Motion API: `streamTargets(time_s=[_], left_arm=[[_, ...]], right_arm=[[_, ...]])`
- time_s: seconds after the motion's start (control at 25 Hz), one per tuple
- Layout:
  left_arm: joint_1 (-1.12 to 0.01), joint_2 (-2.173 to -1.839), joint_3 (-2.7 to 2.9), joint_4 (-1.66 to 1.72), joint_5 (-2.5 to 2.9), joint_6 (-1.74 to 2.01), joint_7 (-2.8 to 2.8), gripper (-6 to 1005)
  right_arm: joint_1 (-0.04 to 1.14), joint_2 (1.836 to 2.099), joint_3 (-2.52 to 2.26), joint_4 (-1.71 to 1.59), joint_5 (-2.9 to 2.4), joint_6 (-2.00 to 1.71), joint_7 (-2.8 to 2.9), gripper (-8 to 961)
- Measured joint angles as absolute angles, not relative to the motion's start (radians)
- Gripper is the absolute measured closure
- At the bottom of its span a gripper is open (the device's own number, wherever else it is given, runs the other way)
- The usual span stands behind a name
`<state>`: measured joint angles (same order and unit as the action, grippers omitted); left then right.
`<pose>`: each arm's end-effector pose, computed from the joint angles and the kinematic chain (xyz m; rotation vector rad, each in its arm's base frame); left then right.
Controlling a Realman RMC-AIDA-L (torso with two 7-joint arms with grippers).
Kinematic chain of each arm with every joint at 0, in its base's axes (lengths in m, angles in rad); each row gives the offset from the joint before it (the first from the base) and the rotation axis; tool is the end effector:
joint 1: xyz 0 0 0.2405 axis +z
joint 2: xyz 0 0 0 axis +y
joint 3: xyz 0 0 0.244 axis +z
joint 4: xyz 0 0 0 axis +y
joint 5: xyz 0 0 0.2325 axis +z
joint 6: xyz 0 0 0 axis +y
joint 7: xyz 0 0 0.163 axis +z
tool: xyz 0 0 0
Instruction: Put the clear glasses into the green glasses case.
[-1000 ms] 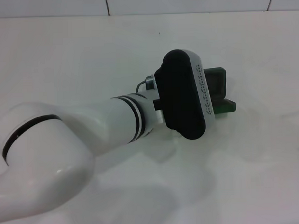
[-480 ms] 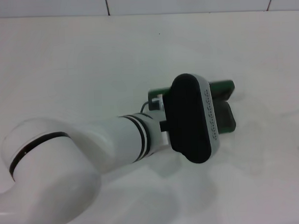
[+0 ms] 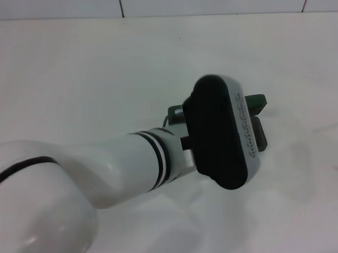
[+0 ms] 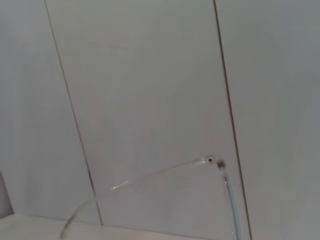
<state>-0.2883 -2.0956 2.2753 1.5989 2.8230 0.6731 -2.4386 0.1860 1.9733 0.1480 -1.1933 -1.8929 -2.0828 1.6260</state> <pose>-0.0770 0.2894 -0.1492 -2.5924 0.3342 0.1134 0.3434 0.1815 0.2388 -1.9884 0.6764 0.7784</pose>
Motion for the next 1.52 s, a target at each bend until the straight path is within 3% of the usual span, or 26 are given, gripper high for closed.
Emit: streamTargets(time_s=[0.48, 0.8, 1.04, 1.52], left_arm=[[-0.225, -2.092, 2.099, 1.780, 2.797, 0.759, -2.431, 617], [-0.253, -2.090, 1.754, 1.875, 2.194, 1.032, -2.219, 625], [-0.244, -2.089, 1.488, 1.820, 1.651, 1.297, -2.018, 639], [-0.261, -2.090, 1.442, 1.625, 1.374, 1.503, -1.934, 665]], right_arm=[[0.193, 1.973, 0.095, -1.180, -1.893, -2.083, 1.626, 881], [0.211, 1.980, -0.137, -1.137, -1.893, -2.087, 1.587, 881], [0.300, 1.990, -0.288, -0.994, -1.893, -2.081, 1.535, 881], [0.546, 2.017, -0.626, -0.669, -1.884, -1.931, 1.419, 881]])
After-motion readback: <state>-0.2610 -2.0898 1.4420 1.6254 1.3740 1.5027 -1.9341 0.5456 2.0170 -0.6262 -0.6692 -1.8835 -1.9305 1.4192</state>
